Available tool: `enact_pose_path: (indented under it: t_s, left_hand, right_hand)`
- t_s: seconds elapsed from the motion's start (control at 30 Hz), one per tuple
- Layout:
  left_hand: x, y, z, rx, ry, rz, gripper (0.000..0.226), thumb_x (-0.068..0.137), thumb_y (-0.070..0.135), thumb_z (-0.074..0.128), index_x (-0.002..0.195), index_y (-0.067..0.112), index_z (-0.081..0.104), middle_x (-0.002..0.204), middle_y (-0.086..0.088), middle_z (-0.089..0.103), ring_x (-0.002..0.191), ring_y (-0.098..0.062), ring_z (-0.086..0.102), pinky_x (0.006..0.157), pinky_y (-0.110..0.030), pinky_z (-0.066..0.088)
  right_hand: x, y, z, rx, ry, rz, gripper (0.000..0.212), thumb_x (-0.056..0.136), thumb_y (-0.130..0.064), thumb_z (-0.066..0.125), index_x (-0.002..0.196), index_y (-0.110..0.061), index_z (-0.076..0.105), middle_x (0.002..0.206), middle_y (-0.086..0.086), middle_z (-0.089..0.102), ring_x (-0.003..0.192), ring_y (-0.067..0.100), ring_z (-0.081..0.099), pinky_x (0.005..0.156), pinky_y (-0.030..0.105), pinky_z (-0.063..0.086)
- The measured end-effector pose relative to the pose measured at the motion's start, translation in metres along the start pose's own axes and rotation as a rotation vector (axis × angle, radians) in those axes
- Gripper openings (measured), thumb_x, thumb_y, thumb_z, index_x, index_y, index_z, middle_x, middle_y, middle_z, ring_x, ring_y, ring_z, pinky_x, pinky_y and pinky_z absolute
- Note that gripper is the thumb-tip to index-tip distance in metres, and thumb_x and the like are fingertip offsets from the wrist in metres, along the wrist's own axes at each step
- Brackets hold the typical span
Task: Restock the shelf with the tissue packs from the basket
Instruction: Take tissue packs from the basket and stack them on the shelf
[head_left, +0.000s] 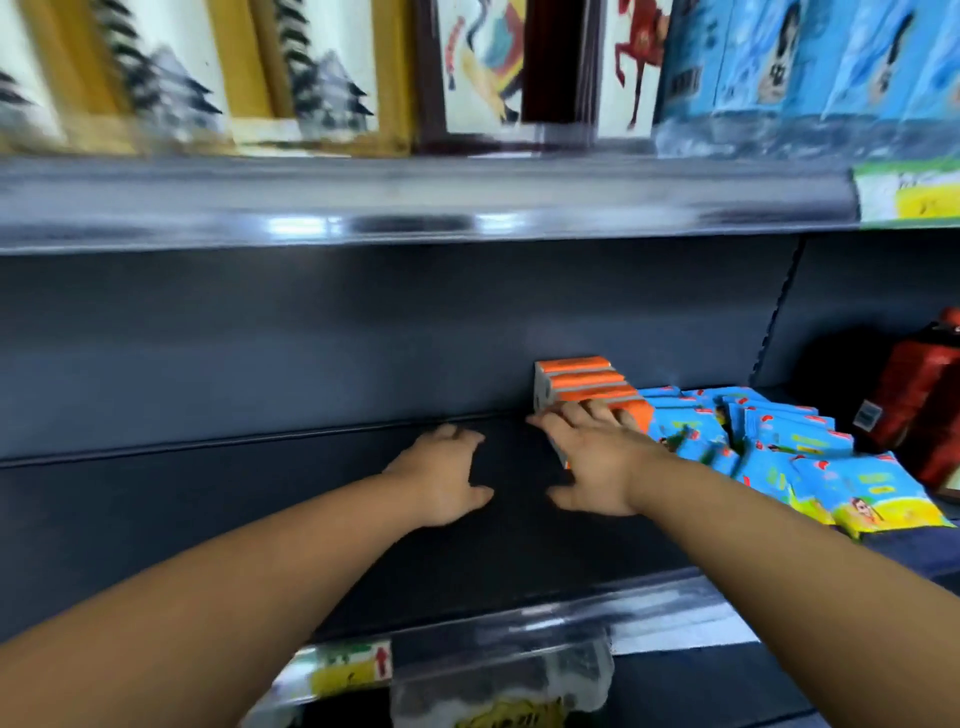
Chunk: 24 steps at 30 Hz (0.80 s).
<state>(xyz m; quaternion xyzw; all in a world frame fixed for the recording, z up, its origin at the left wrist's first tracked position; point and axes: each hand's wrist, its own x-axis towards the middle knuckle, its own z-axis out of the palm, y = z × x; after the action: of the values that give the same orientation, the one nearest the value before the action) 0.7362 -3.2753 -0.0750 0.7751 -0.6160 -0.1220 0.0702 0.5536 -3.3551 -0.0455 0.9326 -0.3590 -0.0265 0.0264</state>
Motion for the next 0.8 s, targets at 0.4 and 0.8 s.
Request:
enact_pose_path:
  t_s: [0.4, 0.8]
  left_hand:
    - [-0.186, -0.098, 0.008, 0.063, 0.114, -0.091, 0.067, 0.088, 0.042, 0.063, 0.145, 0.023, 0.034, 0.142, -0.003, 0.039, 0.128, -0.025, 0.042, 0.103, -0.041, 0.043]
    - [-0.272, -0.125, 0.111, -0.038, -0.019, -0.150, 0.037, 0.089, 0.041, 0.057, 0.123, 0.026, 0.054, 0.113, 0.004, 0.051, 0.104, -0.019, 0.057, 0.079, -0.032, 0.048]
  right_hand:
    - [-0.087, -0.145, 0.030, 0.074, -0.059, -0.256, 0.079, 0.090, -0.049, 0.053, 0.153, -0.028, 0.010, 0.156, -0.004, 0.018, 0.141, 0.020, 0.017, 0.115, 0.038, 0.022]
    - [-0.132, -0.221, 0.110, 0.126, -0.211, -0.326, 0.070, 0.090, -0.041, 0.054, 0.150, -0.028, 0.020, 0.150, -0.002, 0.028, 0.139, 0.019, 0.023, 0.115, 0.038, 0.025]
